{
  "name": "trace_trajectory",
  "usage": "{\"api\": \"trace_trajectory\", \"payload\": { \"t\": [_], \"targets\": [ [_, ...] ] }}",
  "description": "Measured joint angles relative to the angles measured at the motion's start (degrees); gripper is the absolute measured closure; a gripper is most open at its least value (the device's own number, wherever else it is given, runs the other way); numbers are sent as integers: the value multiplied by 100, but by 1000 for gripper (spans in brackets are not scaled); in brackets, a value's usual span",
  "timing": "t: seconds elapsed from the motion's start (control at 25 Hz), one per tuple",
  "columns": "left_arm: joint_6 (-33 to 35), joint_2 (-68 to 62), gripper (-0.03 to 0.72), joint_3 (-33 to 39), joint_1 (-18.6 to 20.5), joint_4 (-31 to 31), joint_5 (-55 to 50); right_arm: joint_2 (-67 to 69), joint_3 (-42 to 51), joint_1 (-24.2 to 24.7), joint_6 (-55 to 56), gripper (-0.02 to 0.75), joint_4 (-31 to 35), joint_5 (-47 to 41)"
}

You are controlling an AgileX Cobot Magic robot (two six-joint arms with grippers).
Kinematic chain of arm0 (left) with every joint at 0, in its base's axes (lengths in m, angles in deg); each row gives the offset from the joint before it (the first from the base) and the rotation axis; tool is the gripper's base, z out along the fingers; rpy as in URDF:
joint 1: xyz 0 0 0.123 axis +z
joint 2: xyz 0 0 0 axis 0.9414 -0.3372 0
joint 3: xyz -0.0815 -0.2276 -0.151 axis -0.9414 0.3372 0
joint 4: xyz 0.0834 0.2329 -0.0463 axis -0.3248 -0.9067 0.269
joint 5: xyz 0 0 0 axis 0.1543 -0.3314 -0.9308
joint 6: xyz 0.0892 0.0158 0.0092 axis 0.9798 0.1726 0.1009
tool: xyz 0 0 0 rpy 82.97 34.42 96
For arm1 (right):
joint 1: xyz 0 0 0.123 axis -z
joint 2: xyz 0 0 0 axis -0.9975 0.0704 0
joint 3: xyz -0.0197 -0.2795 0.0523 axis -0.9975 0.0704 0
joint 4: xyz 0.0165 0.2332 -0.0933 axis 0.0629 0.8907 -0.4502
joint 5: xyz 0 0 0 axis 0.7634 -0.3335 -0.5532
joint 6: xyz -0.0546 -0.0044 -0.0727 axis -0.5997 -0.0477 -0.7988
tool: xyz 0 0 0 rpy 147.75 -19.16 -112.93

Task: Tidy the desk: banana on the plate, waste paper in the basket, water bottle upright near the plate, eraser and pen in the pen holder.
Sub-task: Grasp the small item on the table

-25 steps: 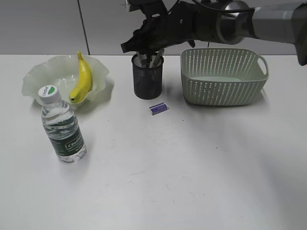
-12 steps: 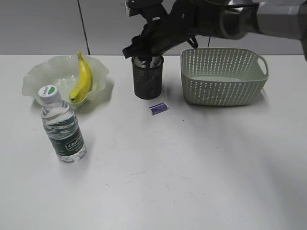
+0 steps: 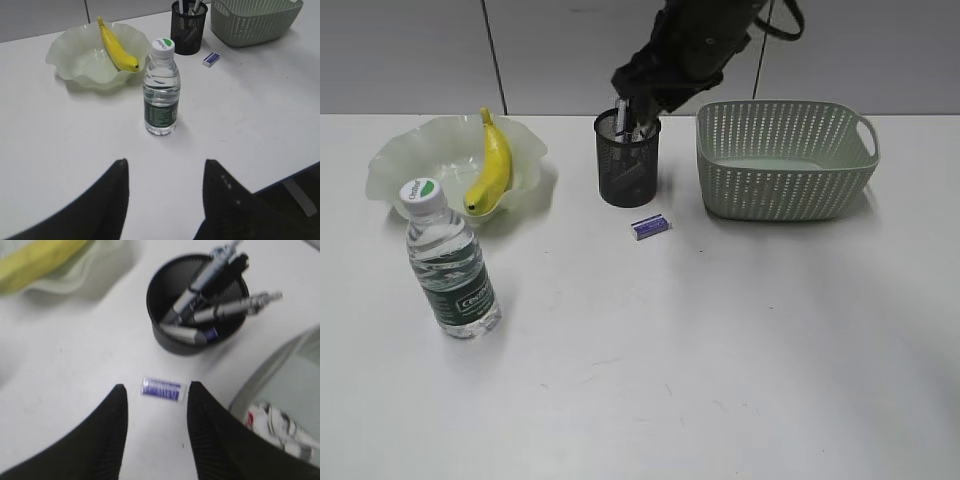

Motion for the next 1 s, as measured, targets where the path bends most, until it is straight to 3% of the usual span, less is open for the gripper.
{"api": "trace_trajectory", "payload": {
  "t": [0.2, 0.32, 1.0],
  "targets": [
    [0, 0, 327, 0, 0, 0, 0, -573, 174, 0, 129, 409, -255, -1316],
    [0, 0, 327, 0, 0, 0, 0, -1059, 548, 0, 165, 409, -281, -1661],
    [-2, 0, 372, 0, 0, 0, 0, -5456, 4894, 0, 374, 409, -329, -1814]
  ]
}}
